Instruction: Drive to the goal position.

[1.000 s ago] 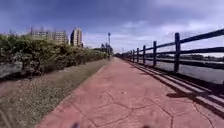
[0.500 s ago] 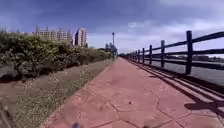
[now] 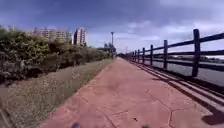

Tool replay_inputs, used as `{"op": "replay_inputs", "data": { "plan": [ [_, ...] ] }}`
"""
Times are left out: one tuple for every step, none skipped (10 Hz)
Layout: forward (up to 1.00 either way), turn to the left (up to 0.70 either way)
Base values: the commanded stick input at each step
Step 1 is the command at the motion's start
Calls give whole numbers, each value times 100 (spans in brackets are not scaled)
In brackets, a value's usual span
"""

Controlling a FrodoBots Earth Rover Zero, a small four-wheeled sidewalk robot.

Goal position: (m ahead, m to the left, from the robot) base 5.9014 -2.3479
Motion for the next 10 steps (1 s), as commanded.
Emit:
{"op": "replay_inputs", "data": {
  "plan": [
    [70, 0],
    [70, 0],
    [70, 0],
    [70, 0],
    [70, 0],
    [70, 0],
    [70, 0],
    [70, 0],
    [70, 0],
    [70, 0]
  ]
}}
